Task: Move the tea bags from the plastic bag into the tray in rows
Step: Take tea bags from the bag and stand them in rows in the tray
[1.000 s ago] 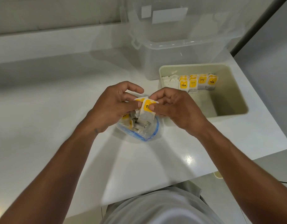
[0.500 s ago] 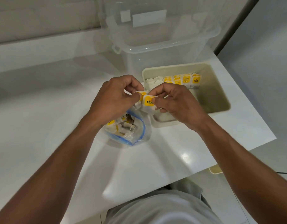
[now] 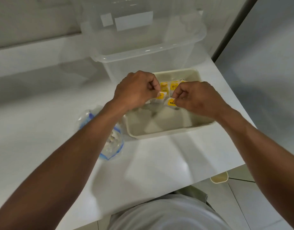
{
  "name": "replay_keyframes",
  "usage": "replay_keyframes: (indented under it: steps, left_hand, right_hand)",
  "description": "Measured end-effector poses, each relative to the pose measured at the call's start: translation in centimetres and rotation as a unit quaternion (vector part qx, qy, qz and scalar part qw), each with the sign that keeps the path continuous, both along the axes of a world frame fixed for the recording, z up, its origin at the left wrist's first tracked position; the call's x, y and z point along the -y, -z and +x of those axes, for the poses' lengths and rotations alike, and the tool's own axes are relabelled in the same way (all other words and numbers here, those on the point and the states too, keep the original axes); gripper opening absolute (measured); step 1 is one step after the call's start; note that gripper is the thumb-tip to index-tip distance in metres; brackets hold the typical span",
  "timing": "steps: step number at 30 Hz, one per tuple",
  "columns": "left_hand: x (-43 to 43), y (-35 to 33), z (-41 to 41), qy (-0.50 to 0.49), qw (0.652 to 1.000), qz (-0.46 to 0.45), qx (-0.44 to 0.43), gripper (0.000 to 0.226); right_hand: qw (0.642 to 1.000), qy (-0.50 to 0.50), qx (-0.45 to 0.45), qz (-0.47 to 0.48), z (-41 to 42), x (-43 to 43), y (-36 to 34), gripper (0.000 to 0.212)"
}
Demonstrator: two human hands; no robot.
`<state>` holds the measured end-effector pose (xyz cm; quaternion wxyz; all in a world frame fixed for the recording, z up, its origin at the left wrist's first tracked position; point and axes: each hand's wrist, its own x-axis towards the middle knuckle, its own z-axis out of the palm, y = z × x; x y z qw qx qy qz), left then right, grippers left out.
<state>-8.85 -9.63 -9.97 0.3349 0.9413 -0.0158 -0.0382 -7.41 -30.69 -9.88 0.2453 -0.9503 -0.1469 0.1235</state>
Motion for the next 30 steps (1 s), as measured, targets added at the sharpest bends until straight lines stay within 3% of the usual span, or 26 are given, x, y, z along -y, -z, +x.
replay_keyframes:
  steps: [12, 18, 23, 27, 30]
  left_hand:
    - [6.2, 3.5, 5.4, 0.012, 0.994, 0.085, -0.071, 0.015]
    - [7.1, 4.0, 6.5, -0.017, 0.988, 0.147, -0.036, 0.023]
    - [7.2, 4.8, 6.4, -0.021, 0.987, 0.161, -0.020, 0.014]
    - [6.9, 4.6, 6.4, 0.015, 0.993, 0.096, -0.060, 0.011]
    - [7.0, 4.5, 6.9, 0.011, 0.993, 0.099, -0.057, 0.011]
  right_hand:
    - [0.963, -0.069, 0.139, -0.221, 4.4, 3.0, 1.2, 0.017]
    - [0.928, -0.123, 0.194, -0.293, 7.2, 2.6, 2.9, 0.015]
    - [0.931, -0.126, 0.184, -0.289, 7.5, 2.8, 3.1, 0.008]
    - [0.938, -0.155, 0.127, -0.283, 8.0, 3.0, 2.5, 0.015]
    - [0.929, -0.144, 0.172, -0.294, 8.5, 2.5, 2.7, 0.012]
